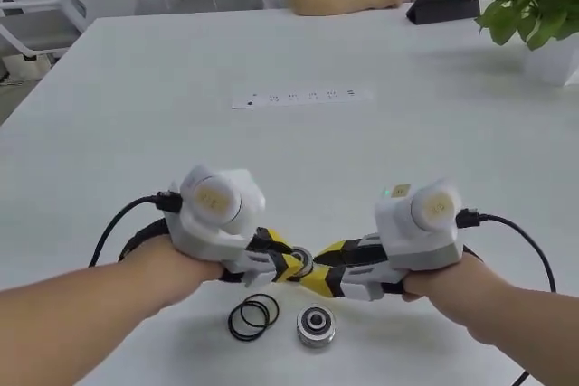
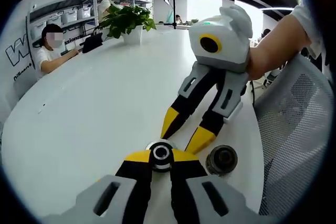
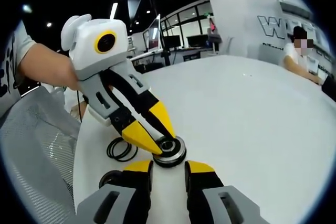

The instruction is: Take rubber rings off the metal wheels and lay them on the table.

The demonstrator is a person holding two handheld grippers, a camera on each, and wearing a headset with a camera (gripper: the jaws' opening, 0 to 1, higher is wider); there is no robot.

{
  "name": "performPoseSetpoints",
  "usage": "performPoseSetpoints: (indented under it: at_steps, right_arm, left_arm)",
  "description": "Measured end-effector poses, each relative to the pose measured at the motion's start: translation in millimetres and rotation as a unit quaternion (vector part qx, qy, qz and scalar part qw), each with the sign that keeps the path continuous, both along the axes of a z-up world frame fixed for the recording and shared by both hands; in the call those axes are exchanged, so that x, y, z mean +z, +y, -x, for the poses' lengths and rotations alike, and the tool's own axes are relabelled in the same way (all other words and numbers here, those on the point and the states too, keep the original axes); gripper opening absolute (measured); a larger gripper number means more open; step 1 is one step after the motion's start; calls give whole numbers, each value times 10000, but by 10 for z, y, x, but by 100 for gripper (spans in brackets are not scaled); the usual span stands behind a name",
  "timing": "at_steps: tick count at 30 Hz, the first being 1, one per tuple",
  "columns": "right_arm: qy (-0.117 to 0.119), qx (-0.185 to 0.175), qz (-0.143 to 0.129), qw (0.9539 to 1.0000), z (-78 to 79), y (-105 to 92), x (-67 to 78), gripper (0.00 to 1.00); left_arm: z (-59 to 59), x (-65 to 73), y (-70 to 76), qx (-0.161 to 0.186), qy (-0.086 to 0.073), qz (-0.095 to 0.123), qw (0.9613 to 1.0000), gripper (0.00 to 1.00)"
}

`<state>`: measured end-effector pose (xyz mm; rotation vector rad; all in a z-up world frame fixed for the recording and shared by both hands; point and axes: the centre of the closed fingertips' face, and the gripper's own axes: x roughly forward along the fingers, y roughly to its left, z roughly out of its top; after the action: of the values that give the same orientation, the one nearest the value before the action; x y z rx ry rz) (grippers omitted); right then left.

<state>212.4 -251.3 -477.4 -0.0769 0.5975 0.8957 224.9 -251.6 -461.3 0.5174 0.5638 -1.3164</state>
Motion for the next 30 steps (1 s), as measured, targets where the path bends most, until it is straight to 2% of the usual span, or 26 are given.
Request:
performPoseSetpoints:
  at_steps: [9, 14, 16, 30]
  right_arm:
    - [-70, -7, -16, 10000, -35, 52, 21, 25]
    - [-152, 69, 135, 9998, -38, 62, 13, 24]
    - [-193, 135, 258, 9994, -15, 59, -5, 22]
    - [-55, 44, 270, 9996, 2, -39, -26, 7]
  left_arm:
    - [15, -1, 8, 119, 30, 1, 9999, 7]
    - [14, -2, 11, 143, 15, 9, 9999, 7]
    - [13, -3, 12, 152, 25, 11, 9999, 7]
    - [5, -4, 9, 260, 60, 52, 9996, 7]
